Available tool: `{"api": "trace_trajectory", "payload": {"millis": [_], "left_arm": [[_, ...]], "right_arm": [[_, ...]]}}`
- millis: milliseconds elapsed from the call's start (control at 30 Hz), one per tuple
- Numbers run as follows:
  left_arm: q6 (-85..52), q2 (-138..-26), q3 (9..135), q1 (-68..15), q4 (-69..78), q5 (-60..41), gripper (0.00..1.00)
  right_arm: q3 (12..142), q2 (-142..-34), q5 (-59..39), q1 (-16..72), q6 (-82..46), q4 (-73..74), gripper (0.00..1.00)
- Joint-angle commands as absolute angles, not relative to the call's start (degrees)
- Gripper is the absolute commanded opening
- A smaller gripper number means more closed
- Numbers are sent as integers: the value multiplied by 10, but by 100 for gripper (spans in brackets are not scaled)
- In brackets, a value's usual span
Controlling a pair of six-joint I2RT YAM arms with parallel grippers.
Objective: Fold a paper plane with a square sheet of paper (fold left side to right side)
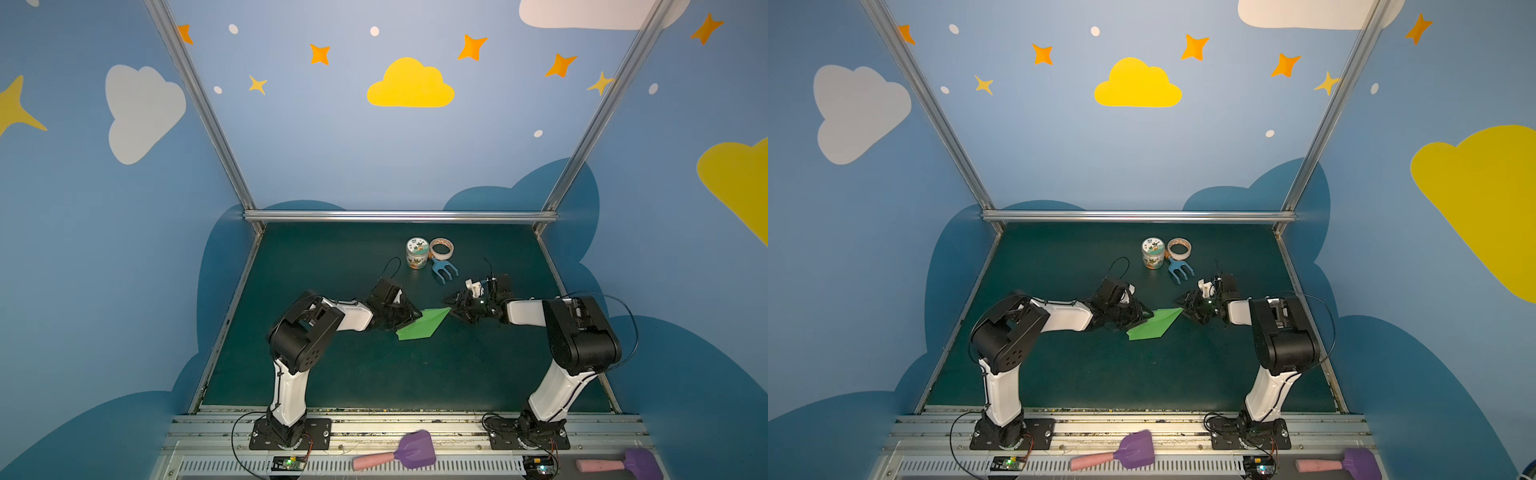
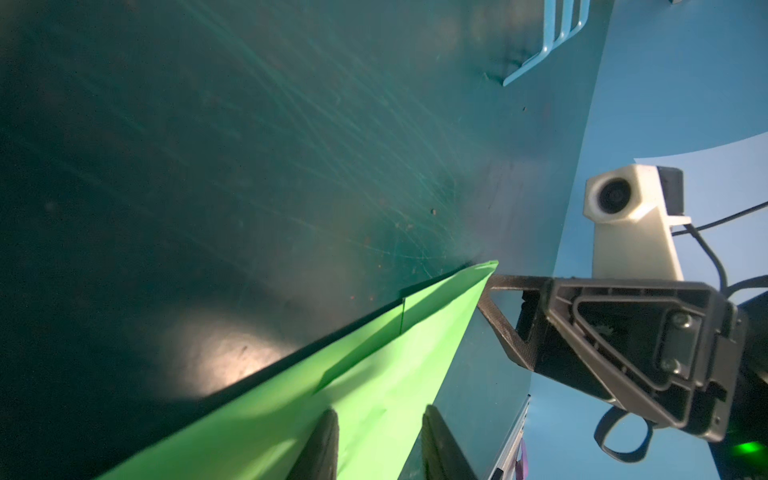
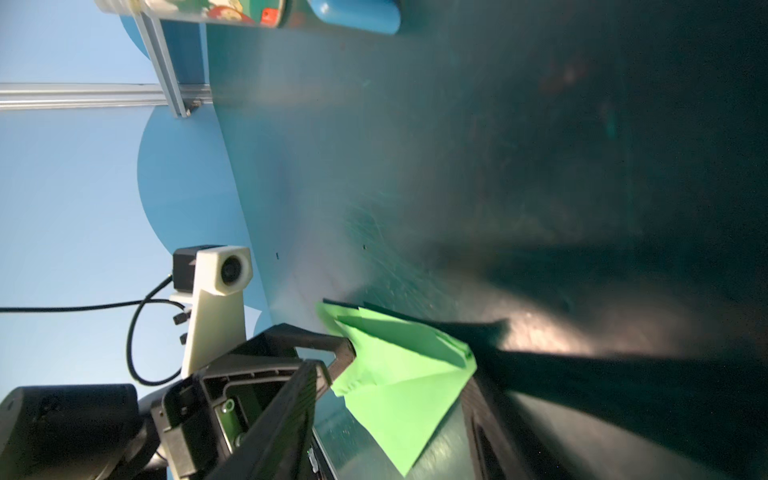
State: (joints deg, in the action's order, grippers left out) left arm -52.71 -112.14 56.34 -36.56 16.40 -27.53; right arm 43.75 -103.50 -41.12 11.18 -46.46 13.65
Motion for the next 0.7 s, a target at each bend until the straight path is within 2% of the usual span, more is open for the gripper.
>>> {"api": "trace_trajectory", "payload": {"millis": [0,167,667], "left_arm": [[-514,-1149,550,-361,137,-254,35],[-513,-1149,548,-361,139,-255,35],[-511,-1147,538,-361,137,-255,35]], "right_arm": [[420,-1067,-362,117,-480,136,56],[422,-1088,-351,115,-494,154,48],[471,-1146,-344,114,-509,176,2]]}}
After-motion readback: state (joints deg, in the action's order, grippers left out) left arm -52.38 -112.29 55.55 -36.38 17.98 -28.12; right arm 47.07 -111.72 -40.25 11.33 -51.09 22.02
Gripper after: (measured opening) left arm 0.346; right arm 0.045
